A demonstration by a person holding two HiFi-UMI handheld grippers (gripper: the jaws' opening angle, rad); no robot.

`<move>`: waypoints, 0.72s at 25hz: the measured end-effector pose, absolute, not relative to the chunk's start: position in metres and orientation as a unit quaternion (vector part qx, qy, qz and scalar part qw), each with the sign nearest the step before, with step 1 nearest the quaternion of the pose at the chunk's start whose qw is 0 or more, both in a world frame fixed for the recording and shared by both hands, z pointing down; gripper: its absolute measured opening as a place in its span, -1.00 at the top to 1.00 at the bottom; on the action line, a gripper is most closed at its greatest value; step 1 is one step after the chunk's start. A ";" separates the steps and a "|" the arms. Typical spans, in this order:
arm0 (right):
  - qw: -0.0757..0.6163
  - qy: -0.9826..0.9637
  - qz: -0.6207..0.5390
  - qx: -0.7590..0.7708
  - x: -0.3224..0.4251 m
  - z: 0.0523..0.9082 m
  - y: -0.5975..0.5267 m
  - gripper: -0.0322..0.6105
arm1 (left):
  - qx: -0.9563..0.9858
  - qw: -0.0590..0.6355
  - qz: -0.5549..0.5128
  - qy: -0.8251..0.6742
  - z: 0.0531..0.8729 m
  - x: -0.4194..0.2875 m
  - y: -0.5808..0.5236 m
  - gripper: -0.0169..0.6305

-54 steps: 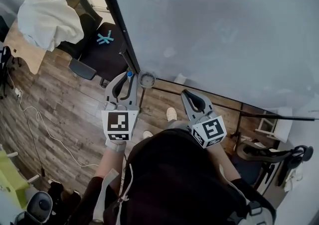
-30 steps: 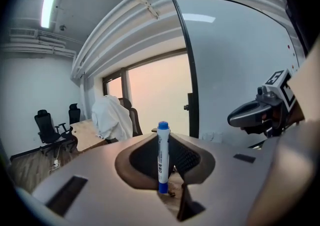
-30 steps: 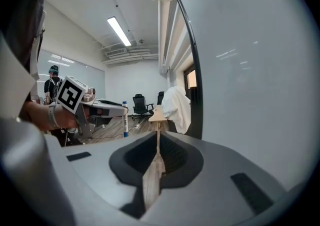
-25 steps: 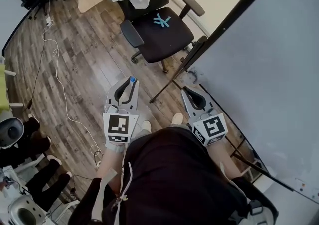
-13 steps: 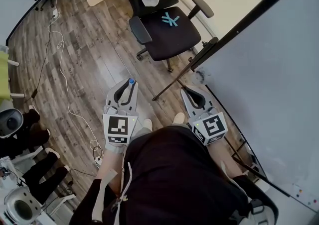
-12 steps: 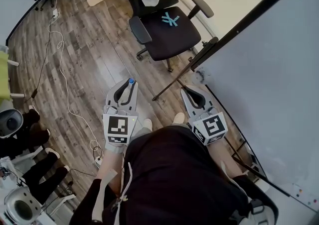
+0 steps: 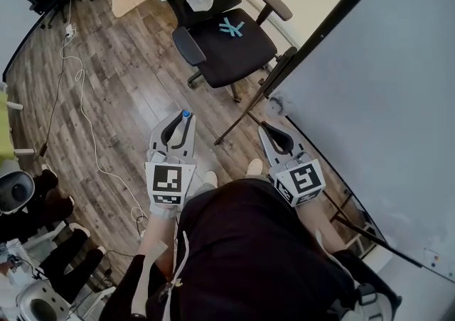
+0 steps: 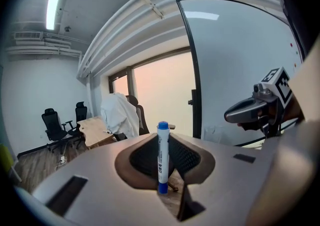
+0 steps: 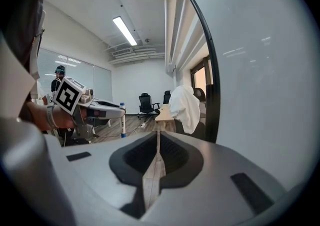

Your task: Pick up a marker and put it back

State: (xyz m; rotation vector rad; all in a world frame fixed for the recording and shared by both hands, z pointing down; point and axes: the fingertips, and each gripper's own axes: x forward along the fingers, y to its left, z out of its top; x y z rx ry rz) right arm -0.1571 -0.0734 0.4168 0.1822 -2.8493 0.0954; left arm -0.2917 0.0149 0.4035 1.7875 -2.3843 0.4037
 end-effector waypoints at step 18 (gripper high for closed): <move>0.134 -0.973 0.053 0.181 -0.082 0.414 -0.105 0.81 | 0.683 0.034 0.135 -0.717 0.385 -0.234 -0.054 0.73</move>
